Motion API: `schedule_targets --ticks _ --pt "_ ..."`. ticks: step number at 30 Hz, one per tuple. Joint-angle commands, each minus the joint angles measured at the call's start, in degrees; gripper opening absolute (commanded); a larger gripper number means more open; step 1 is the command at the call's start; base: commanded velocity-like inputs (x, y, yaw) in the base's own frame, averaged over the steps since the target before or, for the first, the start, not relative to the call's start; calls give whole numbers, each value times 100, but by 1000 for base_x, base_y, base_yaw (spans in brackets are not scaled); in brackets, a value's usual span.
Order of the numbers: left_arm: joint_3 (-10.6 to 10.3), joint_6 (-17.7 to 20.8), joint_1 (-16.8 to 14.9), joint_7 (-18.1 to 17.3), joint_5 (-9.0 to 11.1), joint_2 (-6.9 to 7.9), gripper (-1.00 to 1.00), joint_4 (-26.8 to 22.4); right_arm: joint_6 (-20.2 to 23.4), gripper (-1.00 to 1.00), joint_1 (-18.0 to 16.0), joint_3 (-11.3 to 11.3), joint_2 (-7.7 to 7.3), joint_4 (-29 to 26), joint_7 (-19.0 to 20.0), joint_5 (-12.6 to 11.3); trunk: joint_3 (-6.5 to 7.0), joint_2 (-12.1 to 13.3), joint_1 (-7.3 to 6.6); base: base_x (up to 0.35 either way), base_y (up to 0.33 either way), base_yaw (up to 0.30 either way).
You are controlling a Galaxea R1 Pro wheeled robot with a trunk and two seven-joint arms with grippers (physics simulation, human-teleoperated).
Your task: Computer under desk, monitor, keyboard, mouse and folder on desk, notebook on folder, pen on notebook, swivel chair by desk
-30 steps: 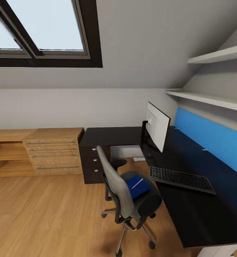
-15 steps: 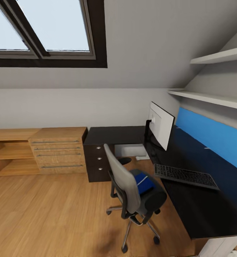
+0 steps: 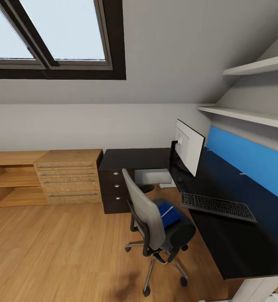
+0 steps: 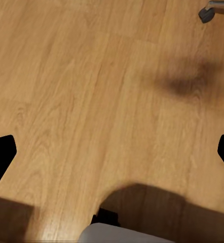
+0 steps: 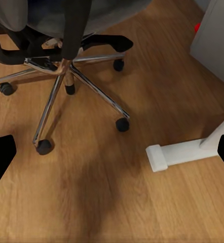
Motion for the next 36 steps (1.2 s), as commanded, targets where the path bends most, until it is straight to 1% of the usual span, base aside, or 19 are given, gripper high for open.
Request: schedule_targets --ticks 1,3,8,10,12,13,14,15,16,19,20,21,23,27,28,29,31,32,36 --pt "3 -15 -2 -1 8 -3 100 0 -13 100 -4 -2 2 3 -18 8 -7 -5 0 0 0 0" --pt "4 -46 -2 -8 1 -45 100 -28 -9 100 -4 -2 1 4 -18 8 -7 -5 0 0 0 0" --pt "3 -28 -2 28 -14 -26 100 -98 -2 100 -4 -2 1 10 -18 8 -7 -5 0 0 0 0" --pt "2 17 -2 204 -14 -33 100 -310 -1 100 -4 -2 1 11 -18 8 -7 -5 0 0 0 0" --pt "-5 218 -2 555 -20 -58 100 -705 0 100 -3 -5 1 11 -18 8 -7 -5 0 0 0 0" --pt "-11 535 -2 815 -25 -79 100 -1008 3 100 -2 -6 0 11 -18 5 -7 -5 0 0 0 0" --pt "-14 767 -2 939 -26 -90 100 -1173 4 100 -1 -6 0 11 -18 3 -7 -5 0 0 0 0" --pt "-17 1353 -2 1172 -28 -113 100 -1552 8 100 -1 -7 1 12 -19 3 -7 -5 0 0 0 0" --pt "-17 2784 -2 1488 -23 -116 100 -2430 17 100 -3 -11 -2 6 -21 1 -7 -5 0 0 0 0" --pt "-12 3792 -2 1597 -15 -104 100 -3015 28 100 -4 -14 -5 -8 -21 0 -7 -5 0 0 0 0" --pt "-6 4269 -2 1638 -8 -101 100 -3329 48 100 -11 -15 -6 -22 -23 0 -7 -5 0 0 0 0" --pt "-4 4569 -2 1661 -4 -107 100 -3553 95 100 -40 -15 -5 -37 -23 -1 -7 -5 0 0 0 0" --pt "11 4851 -2 1681 0 -114 100 -3825 322 100 -172 -16 -1 -64 -25 -1 -7 -5 0 0 0 0" --pt "25 4863 -2 1684 17 -122 100 -4078 1103 100 -537 -17 2 -80 -26 -1 -7 -5 0 0 0 0" --pt "27 4808 -2 1687 105 -131 100 -4125 1588 100 -721 -17 1 -82 -26 -1 -7 -5 0 0 0 0" --pt "28 4789 -1 1688 151 -132 100 -4135 1736 100 -773 -17 1 -85 -25 -1 -7 -5 0 0 0 0" --pt "29 4731 3 1687 333 -129 100 -4154 2119 100 -911 -17 3 -89 -16 -13 -7 -5 0 0 0 0" --pt "30 4633 6 1667 748 -126 100 -4170 2555 100 -1100 -12 29 -56 3 -32 -7 -5 0 0 0 0" --pt "28 4615 6 1673 794 -126 100 -4118 2381 100 -1120 -21 39 -21 3 -44 -7 -5 0 0 0 0"
